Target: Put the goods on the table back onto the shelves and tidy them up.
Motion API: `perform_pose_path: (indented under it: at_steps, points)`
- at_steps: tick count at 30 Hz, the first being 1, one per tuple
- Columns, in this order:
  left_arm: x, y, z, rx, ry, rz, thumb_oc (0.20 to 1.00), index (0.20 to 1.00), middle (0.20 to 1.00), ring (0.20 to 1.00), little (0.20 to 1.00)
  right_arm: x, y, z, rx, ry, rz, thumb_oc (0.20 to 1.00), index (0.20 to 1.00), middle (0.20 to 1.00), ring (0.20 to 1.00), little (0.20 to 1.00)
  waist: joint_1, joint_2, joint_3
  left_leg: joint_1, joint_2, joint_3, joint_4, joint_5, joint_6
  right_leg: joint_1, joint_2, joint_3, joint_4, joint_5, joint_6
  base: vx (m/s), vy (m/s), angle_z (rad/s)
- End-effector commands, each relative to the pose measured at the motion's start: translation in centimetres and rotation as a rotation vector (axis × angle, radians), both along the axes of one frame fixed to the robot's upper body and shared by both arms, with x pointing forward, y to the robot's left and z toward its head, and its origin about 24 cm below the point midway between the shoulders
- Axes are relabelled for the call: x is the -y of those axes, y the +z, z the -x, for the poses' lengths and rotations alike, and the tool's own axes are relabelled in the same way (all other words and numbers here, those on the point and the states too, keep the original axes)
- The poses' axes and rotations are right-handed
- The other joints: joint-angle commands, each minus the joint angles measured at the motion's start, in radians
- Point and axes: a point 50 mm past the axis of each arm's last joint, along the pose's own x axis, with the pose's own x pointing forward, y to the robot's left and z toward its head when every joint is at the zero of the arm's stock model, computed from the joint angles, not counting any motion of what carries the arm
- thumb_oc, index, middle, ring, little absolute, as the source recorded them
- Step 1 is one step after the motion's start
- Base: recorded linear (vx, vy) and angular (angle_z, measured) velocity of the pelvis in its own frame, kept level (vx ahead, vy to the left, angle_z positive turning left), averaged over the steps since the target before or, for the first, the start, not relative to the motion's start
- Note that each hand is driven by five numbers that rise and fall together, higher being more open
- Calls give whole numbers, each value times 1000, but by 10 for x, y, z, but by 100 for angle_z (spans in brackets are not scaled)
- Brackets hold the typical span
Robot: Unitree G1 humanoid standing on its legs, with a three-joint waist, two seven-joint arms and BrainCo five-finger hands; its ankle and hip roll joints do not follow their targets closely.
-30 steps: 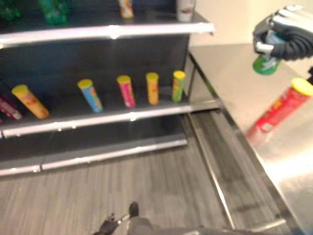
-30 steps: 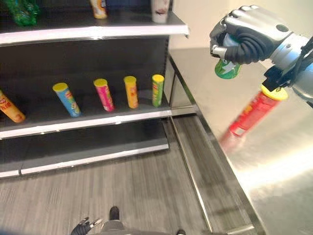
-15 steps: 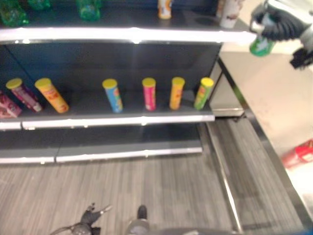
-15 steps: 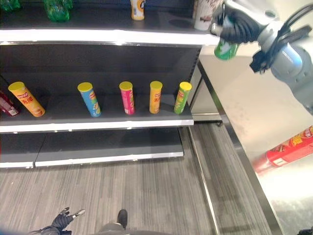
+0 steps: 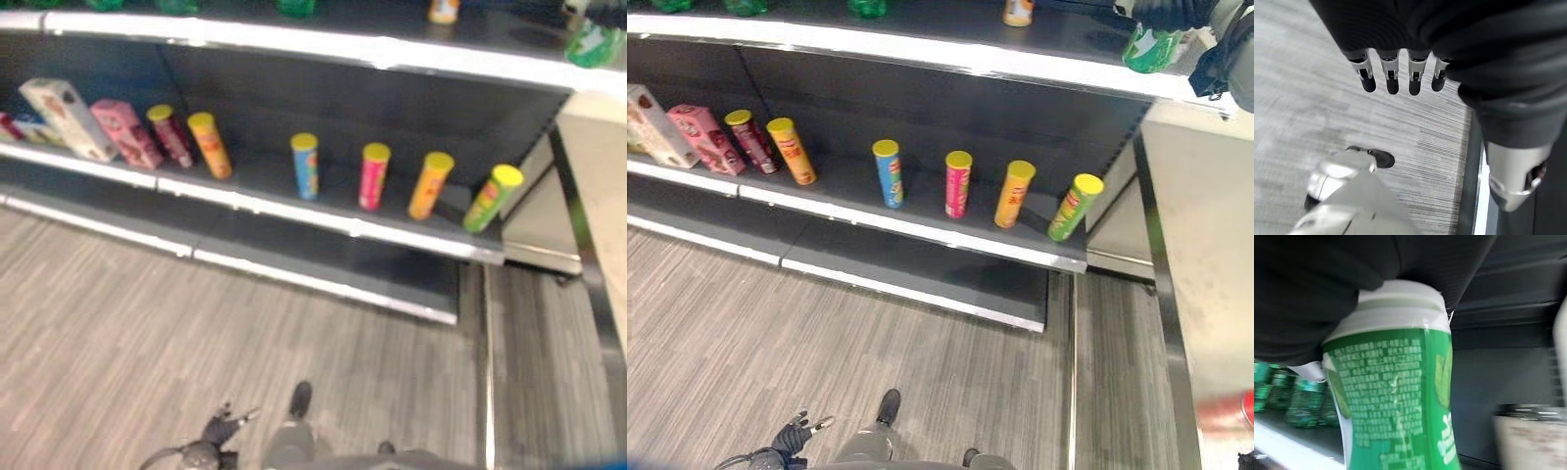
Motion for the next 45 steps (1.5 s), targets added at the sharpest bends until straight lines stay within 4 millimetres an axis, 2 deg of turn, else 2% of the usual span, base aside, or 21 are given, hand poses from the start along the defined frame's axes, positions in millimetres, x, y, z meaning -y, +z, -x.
perform_pose_path:
  at_steps: [1, 6, 13, 17, 24, 29, 34, 45]
  points:
    - [-27, 7, 0, 5, 17, -72, 1000, 1000, 1000, 1000, 1000, -9, 28, 7, 99, 35, -49, 200, 200, 200, 200, 200, -3, -119, -82, 251, -89, 185, -9, -211, -22, -105, -61, 64, -171, 237, 123, 154, -50, 42]
    - [-22, 3, 10, -25, 35, -63, 1000, 1000, 1000, 1000, 1000, -10, 28, -2, 118, 25, -71, 200, 200, 200, 200, 200, 14, -119, -97, 260, -81, 187, -9, -215, -30, -75, -68, 29, -171, 217, 117, 84, -30, 32]
    - [-21, 2, 13, -33, 59, -65, 1000, 1000, 1000, 1000, 1000, 15, 22, -23, 126, -136, -152, 200, 200, 200, 200, 200, 46, -114, -100, 250, -78, 172, -9, -205, -45, -53, -78, -17, -179, 204, 116, 34, -35, 47]
    - [-24, 1, 19, -50, 68, -68, 1000, 1000, 1000, 1000, 1000, 18, 20, -28, 111, -173, -155, 200, 200, 200, 200, 200, 58, -110, -100, 237, -76, 146, -9, -198, -56, -48, -85, -48, -175, 193, 112, 40, -41, 24]
    - [-24, 1, 20, -60, 67, -67, 1000, 1000, 1000, 1000, 1000, 36, 8, -36, 70, -270, -193, 200, 200, 200, 200, 200, 78, -105, -96, 220, -76, 122, -9, -189, -66, -38, -86, -84, -168, 180, 107, 38, -32, 30]
    - [-25, 1, 17, -53, 58, -68, 1000, 1000, 1000, 1000, 1000, 43, 2, -37, 50, -304, -204, 200, 200, 200, 200, 200, 83, -98, -85, 201, -76, 113, -9, -178, -69, -49, -87, -99, -158, 173, 105, 13, -32, 24]
    - [-23, 1, 16, -49, 44, -64, 1000, 1000, 1000, 1000, 1000, 59, -5, -36, 34, -381, -218, 200, 200, 200, 200, 200, 88, -89, -83, 186, -74, 108, -9, -172, -74, -49, -87, -114, -159, 167, 103, 19, -30, 16]
    - [-30, 4, 12, -39, 30, -83, 1000, 1000, 1000, 1000, 1000, 77, 1, -28, 59, -468, -216, 200, 200, 200, 200, 200, 92, -69, -67, 159, -73, 101, -9, -156, -86, -64, -88, -131, -156, 157, 100, -5, -32, 6]
